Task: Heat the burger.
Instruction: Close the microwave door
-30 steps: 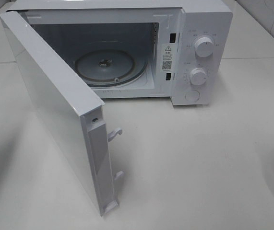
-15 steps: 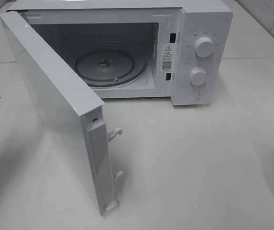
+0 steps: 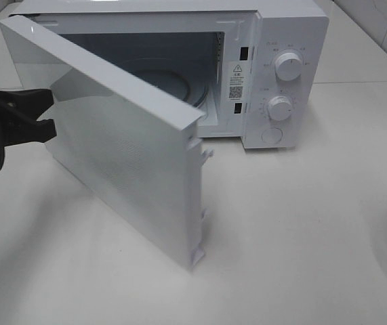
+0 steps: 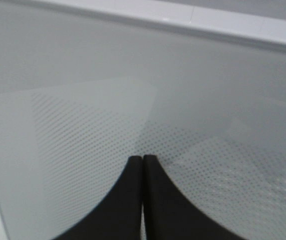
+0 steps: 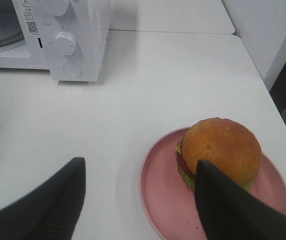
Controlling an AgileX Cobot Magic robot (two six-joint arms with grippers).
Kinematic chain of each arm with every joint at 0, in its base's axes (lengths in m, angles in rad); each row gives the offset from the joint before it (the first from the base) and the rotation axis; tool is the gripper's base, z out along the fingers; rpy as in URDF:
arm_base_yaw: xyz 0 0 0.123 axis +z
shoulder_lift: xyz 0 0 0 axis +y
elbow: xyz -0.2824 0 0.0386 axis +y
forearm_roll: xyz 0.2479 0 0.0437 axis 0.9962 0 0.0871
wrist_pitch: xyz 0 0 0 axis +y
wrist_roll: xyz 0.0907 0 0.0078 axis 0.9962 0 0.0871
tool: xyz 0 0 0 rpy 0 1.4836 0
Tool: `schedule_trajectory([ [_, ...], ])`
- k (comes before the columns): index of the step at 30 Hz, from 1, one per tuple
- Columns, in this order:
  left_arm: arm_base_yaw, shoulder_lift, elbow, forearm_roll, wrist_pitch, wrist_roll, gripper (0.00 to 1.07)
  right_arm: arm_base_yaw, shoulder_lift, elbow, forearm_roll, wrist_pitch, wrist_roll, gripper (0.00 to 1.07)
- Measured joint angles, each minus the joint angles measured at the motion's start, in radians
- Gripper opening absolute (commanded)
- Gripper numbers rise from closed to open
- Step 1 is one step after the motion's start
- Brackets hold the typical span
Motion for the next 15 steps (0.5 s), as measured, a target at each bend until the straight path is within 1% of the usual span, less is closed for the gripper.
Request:
schedule_trajectory([
  [2, -0.010, 0.005, -0.009, -0.007, 0.000, 0.000, 0.00, 0.000, 0.000, 0.000, 0.000, 0.000, 0.000, 0.57],
  [3, -0.026, 0.017, -0.026, -0.031, 0.000, 0.000, 0.00, 0.000, 0.000, 0.000, 0.000, 0.000, 0.000, 0.57],
  [5, -0.036, 0.024, -0.035, -0.047, 0.000, 0.000, 0.00, 0.000, 0.000, 0.000, 0.000, 0.000, 0.000, 0.57],
  [6, -0.053, 0.038, -0.052, -0.079, 0.004, 0.000, 0.00, 0.000, 0.000, 0.000, 0.000, 0.000, 0.000, 0.57],
  [7, -0.053, 0.038, -0.052, -0.079, 0.004, 0.000, 0.00, 0.000, 0.000, 0.000, 0.000, 0.000, 0.000, 0.57],
  [9, -0.086, 0.060, -0.085, -0.120, 0.030, 0.014, 0.00, 0.000, 0.000, 0.000, 0.000, 0.000, 0.000, 0.57],
  [10, -0.086, 0.060, -0.085, -0.120, 0.030, 0.014, 0.00, 0.000, 0.000, 0.000, 0.000, 0.000, 0.000, 0.57],
  [11, -0.108, 0.075, -0.112, -0.146, 0.047, 0.027, 0.00, 0.000, 0.000, 0.000, 0.000, 0.000, 0.000, 0.57],
  [13, -0.121, 0.085, -0.123, -0.159, 0.050, 0.034, 0.00, 0.000, 0.000, 0.000, 0.000, 0.000, 0.000, 0.57],
  [14, -0.144, 0.103, -0.153, -0.202, 0.064, 0.057, 0.00, 0.000, 0.000, 0.000, 0.000, 0.000, 0.000, 0.57],
  [15, -0.144, 0.103, -0.153, -0.202, 0.064, 0.057, 0.00, 0.000, 0.000, 0.000, 0.000, 0.000, 0.000, 0.57],
])
